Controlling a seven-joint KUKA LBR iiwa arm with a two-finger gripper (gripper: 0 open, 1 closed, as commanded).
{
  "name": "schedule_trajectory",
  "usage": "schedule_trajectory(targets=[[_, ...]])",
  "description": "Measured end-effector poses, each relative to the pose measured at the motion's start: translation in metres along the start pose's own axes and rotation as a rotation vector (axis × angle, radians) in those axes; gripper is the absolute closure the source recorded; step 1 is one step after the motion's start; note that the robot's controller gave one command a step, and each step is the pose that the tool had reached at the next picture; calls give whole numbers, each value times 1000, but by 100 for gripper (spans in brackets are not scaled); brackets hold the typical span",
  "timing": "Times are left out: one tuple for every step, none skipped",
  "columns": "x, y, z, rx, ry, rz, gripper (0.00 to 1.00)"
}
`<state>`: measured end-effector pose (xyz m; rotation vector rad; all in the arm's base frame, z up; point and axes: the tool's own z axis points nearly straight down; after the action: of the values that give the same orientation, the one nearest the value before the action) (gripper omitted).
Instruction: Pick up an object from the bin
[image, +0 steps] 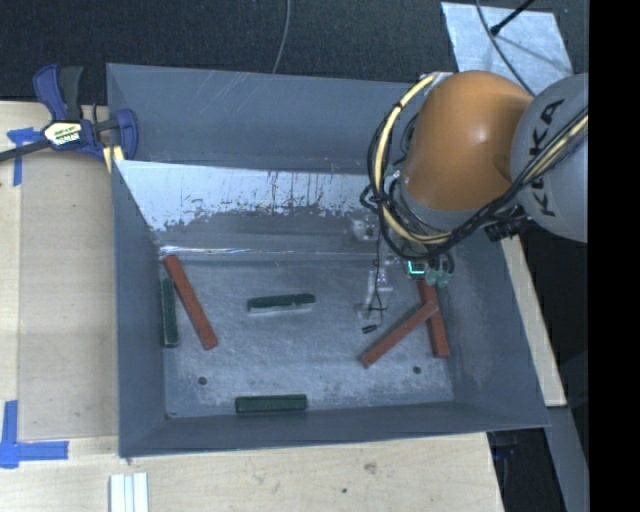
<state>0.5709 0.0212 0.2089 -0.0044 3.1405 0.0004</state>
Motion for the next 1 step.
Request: schedule_trajectory(targets=[[-1,0,-1,0,-3,0,0]])
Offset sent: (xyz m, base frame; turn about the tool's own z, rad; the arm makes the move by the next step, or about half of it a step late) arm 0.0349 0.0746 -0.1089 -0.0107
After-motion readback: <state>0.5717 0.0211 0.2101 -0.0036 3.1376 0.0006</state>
